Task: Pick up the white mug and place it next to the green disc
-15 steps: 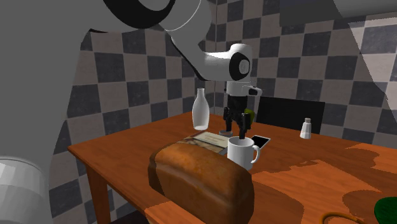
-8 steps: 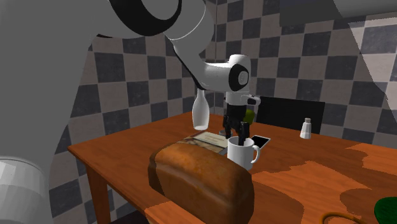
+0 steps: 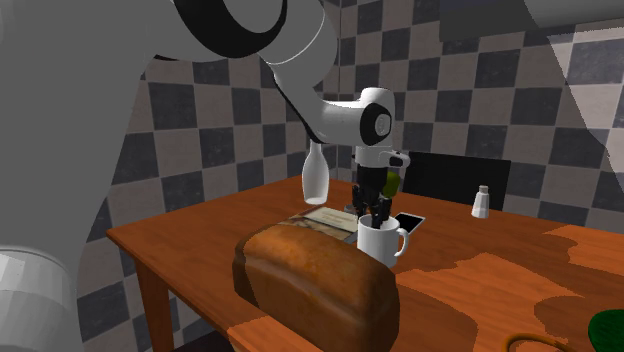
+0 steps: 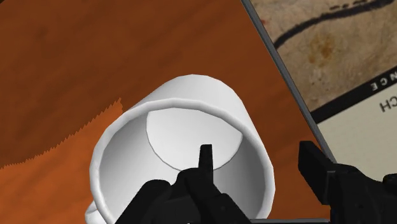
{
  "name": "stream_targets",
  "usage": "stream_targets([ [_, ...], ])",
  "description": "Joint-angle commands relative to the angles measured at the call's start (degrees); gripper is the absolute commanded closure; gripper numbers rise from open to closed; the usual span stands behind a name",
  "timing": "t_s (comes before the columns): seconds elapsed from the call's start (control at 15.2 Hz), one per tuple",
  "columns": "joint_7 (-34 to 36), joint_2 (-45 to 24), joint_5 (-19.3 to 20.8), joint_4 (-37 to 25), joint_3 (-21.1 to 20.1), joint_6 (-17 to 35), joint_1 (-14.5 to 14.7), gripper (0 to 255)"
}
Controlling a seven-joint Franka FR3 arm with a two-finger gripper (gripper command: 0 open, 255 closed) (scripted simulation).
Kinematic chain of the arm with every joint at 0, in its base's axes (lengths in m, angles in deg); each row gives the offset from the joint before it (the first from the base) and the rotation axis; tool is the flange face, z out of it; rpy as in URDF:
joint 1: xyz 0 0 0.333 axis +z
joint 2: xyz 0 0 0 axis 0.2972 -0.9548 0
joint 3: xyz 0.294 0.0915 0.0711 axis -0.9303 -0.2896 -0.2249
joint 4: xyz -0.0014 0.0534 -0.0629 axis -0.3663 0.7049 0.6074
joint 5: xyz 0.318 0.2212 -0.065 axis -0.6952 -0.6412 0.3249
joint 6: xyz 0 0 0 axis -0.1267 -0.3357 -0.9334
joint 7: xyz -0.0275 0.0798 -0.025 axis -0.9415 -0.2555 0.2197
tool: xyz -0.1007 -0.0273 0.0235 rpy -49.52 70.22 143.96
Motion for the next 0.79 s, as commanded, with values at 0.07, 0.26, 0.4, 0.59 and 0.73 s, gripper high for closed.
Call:
stream_targets([
  [0.07, 0.0, 0.0, 0.0, 0.0, 0.0, 0.0, 0.0, 255],
  [0.26, 0.0, 0.0, 0.0, 0.0, 0.0, 0.0, 0.0, 255],
  [0.4, 0.0, 0.0, 0.0, 0.0, 0.0, 0.0, 0.0, 255],
  [0.59, -0.05, 0.34, -0.08, -0.31, -0.03, -0.64, -0.02, 255],
  [0.73, -0.14, 0.98, -0.23, -0.98, -0.1, -1.94, -0.06, 255],
])
